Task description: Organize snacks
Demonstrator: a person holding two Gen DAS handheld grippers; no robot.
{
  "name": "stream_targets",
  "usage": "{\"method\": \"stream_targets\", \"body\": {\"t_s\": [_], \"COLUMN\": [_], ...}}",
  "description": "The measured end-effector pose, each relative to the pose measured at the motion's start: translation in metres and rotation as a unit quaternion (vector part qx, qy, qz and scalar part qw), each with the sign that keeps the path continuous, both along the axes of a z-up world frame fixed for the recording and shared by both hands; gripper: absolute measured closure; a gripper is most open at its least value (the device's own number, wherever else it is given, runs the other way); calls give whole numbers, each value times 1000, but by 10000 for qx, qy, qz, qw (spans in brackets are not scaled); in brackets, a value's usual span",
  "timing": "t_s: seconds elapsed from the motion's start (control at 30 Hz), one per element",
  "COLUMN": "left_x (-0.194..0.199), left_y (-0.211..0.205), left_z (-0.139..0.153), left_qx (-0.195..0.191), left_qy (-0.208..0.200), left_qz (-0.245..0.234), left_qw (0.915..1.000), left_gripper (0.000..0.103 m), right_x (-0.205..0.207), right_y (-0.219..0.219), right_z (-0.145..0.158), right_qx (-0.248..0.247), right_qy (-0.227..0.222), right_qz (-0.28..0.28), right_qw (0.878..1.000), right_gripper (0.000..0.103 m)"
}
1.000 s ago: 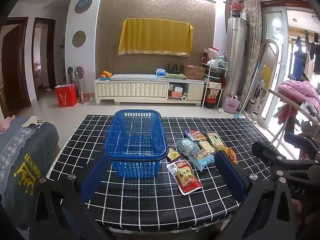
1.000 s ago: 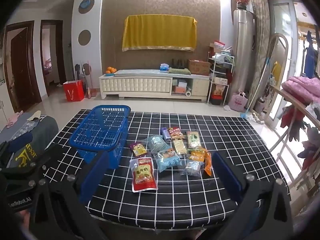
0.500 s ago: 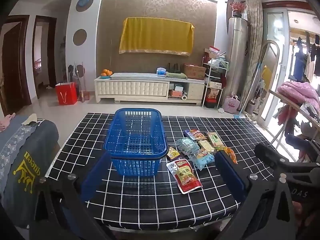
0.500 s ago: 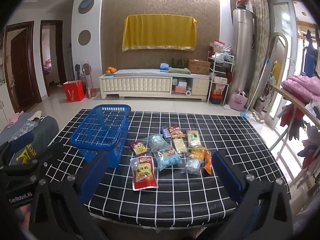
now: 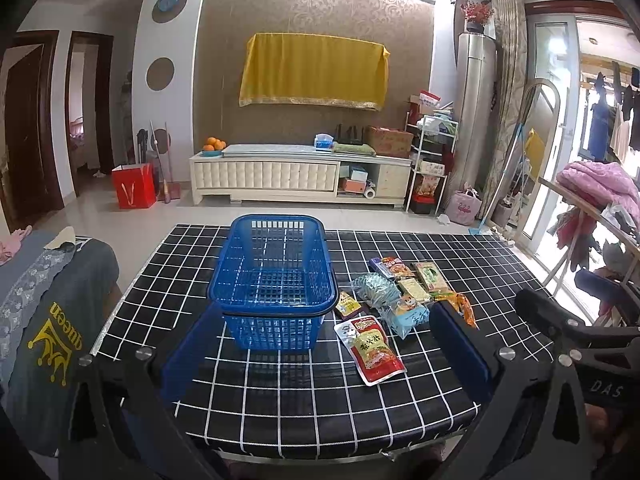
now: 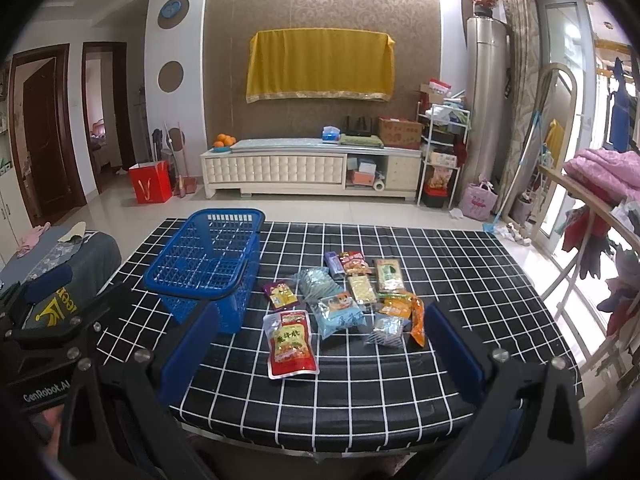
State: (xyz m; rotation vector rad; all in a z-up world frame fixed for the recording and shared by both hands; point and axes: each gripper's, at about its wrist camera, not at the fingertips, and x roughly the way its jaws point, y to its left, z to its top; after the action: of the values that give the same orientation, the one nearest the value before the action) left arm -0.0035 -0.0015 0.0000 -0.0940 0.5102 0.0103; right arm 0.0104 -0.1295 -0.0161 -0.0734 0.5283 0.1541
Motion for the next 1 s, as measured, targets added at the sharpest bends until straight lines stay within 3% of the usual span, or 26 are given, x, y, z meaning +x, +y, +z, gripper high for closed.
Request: {"method": "stream_targets", "body": {"t_s": [1.0], "left_x": [-4], "left_y": [-1], "left_z": [-3], "left_qx": [27], "left_qy": [25], "left_qz": [-22], "left_qw": [10000], "left_gripper": [0], "right_x": [-1], "right_y": [0], "right_z": [-1], "right_qx": [78], "right_qy": [76], "right_qz": [39], "right_qw": [9999], "right_gripper": [0]}}
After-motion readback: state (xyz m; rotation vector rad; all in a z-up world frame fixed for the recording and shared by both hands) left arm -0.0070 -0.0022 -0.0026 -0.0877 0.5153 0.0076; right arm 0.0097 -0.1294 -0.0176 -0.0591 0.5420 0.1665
